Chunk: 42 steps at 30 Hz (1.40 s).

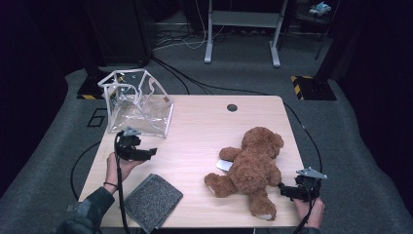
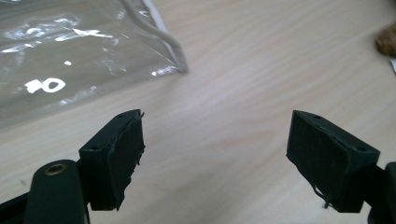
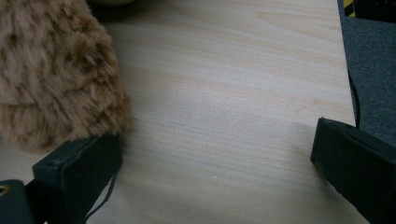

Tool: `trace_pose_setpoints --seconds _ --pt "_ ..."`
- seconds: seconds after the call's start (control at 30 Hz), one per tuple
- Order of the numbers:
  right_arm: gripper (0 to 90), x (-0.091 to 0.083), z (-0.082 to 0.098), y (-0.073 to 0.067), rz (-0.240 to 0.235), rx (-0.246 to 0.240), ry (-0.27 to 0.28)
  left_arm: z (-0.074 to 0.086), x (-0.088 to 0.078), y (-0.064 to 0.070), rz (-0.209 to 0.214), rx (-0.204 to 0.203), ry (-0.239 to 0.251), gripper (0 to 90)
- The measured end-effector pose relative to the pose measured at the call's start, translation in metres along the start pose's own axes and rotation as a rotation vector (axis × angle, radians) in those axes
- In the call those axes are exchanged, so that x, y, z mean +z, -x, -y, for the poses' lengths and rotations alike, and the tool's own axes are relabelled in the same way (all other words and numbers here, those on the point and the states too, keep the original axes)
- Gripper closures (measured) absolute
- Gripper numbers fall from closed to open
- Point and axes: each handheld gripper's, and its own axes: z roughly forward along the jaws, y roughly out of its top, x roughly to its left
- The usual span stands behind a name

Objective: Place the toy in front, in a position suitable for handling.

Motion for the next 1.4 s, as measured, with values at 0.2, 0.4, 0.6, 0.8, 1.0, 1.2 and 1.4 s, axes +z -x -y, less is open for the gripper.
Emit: trace_pose_setpoints --seconds 0.2,0.4,0.6,0.8,1.0,1.2,1.4 --pt "1.4 0.000 0.000 0.000 0.001 0.000 0.000 0.026 0.000 0.022 0.051 0.052 -0.051 15.3" --pt "1.5 0.000 0.000 0.000 0.001 0.000 0.000 0.052 0.002 0.035 0.107 0.028 -0.081 9.4" --pt "1.5 0.000 0.000 0.000 0.002 0.000 0.001 0.070 -0.002 0.051 0.126 0.051 -0.099 11.3" --pt "1.5 0.000 0.000 0.000 0.001 0.000 0.001 0.079 -0.002 0.064 0.109 0.126 -0.130 20.1" --pt "1.5 0.000 0.000 0.000 0.000 -0.002 0.002 0.086 0.001 0.064 0.082 0.140 -0.123 33.5" --pt "1.5 0.000 0.000 0.000 0.001 -0.002 0.002 0.087 -0.001 0.064 0.088 0.149 -0.092 69.5" --pt "1.5 0.000 0.000 0.000 0.001 -0.001 0.001 0.082 -0.004 0.059 0.106 0.133 -0.078 73.2"
